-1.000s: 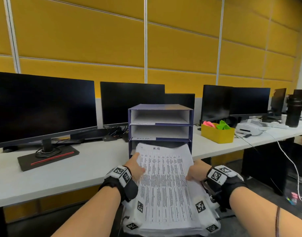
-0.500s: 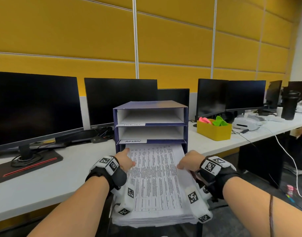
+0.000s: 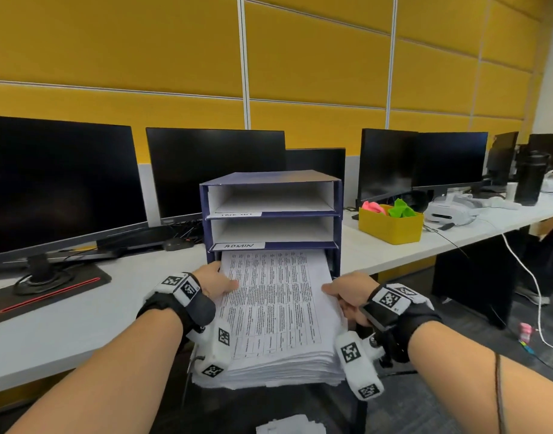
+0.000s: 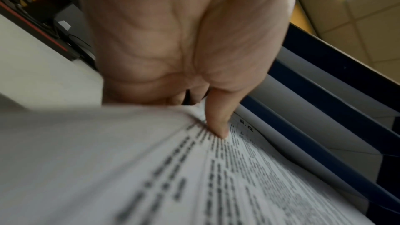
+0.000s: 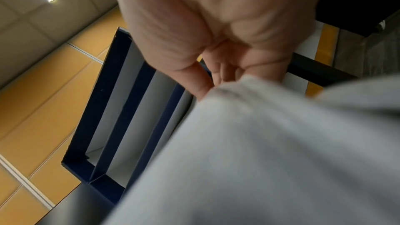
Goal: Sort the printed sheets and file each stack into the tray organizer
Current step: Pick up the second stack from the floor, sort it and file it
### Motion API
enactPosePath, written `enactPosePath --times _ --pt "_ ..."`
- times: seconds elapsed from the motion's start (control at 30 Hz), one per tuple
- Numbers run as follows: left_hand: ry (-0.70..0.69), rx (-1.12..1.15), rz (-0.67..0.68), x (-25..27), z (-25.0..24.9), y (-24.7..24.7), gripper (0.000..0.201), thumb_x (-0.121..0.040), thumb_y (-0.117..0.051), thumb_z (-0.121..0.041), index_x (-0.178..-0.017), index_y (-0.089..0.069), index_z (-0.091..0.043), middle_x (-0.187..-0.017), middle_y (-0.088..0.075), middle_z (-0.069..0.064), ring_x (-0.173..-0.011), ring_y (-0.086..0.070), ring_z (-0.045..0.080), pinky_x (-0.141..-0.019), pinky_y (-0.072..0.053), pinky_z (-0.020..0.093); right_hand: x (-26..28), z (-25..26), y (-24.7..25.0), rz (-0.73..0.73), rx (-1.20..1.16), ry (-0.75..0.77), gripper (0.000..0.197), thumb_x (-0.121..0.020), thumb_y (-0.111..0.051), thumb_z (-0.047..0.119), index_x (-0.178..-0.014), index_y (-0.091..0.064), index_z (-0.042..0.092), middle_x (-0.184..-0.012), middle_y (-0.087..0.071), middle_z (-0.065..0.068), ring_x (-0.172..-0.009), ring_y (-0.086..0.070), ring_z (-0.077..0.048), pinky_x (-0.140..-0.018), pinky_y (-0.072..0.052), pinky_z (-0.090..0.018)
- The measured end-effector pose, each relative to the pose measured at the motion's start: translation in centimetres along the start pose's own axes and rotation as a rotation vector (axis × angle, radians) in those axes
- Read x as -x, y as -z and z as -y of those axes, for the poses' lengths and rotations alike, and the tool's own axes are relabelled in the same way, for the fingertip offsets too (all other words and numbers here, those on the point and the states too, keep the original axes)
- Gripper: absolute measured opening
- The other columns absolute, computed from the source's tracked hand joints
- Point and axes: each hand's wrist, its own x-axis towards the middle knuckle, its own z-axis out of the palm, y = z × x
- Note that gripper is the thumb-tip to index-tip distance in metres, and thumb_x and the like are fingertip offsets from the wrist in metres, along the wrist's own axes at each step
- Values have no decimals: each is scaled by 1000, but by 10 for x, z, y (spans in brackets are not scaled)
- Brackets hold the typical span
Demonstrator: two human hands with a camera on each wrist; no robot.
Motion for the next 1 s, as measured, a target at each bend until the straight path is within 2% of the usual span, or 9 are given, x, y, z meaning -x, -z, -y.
enactPosePath --times 0.1,0.23,0.43,0.5,0.63,0.73,0.8,0.87,1.0 --pt "-11 264 40 1 20 -1 57 -72 -75 -14 -125 -56 -4 -120 -64 21 -111 -62 40 -96 -51 53 -14 1 1 -45 52 13 18 -66 -73 24 -77 -61 16 -95 -67 -11 -91 -66 -30 -85 -56 -41" --pt "55 279 209 35 11 12 34 -92 -61 -10 -126 -54 -8 -121 -65 15 -112 -63 34 -97 -50 51 -13 15 5 -74 124 -5 14 -80 -67 27 -77 -57 19 -94 -63 -6 -85 -62 -23 -84 -55 -35" --pt "36 471 -47 32 21 7 32 -84 -64 8 -115 -56 9 -119 -61 29 -78 -60 27 -70 -55 30 14 31 -3 -120 335 -4 35 -94 -50 37 -71 -47 10 -86 -53 -9 -72 -51 -23 -65 -39 -25" --pt "46 494 -99 27 25 4 27 -79 -69 9 -105 -61 7 -118 -61 31 -83 -59 28 -80 -55 37 12 19 -2 -63 147 15 34 -85 -63 35 -89 -58 2 -84 -63 -12 -73 -60 -25 -63 -48 -28" --pt "86 416 -171 16 18 1 17 -84 -72 -19 -79 -58 -12 -115 -66 20 -102 -63 33 -96 -50 36 24 -3 3 269 -151 -143 39 -88 -62 21 -117 -55 -3 -111 -67 -24 -101 -66 -39 -75 -57 -48" --pt "118 403 -205 11 16 5 36 -96 -48 -45 -74 -52 -18 -108 -66 7 -104 -60 24 -85 -42 26 17 -8 2 255 -98 -168 45 -82 -67 18 -118 -55 -6 -109 -68 -25 -103 -65 -40 -89 -51 -55" --pt "140 463 -170 3 22 6 29 -81 -72 -35 -82 -63 -8 -101 -68 10 -95 -65 28 -84 -49 29 9 -4 1 190 -36 -139 49 -76 -71 20 -115 -58 -7 -109 -67 -25 -103 -65 -40 -97 -46 -56" --pt "160 455 -30 6 33 8 61 -61 -83 -31 -104 -64 8 -100 -71 18 -92 -68 35 -87 -55 44 4 0 -2 126 -32 -73 31 -79 -70 15 -102 -61 -3 -114 -65 -24 -92 -67 -35 -90 -52 -48" --pt "210 529 182 48 31 15 32 -93 -63 -25 -105 -59 4 -91 -66 20 -67 -64 29 -51 -59 34 3 9 -8 67 -71 -26 7 -84 -65 12 -83 -58 11 -104 -62 -17 -81 -63 -28 -79 -55 -41"
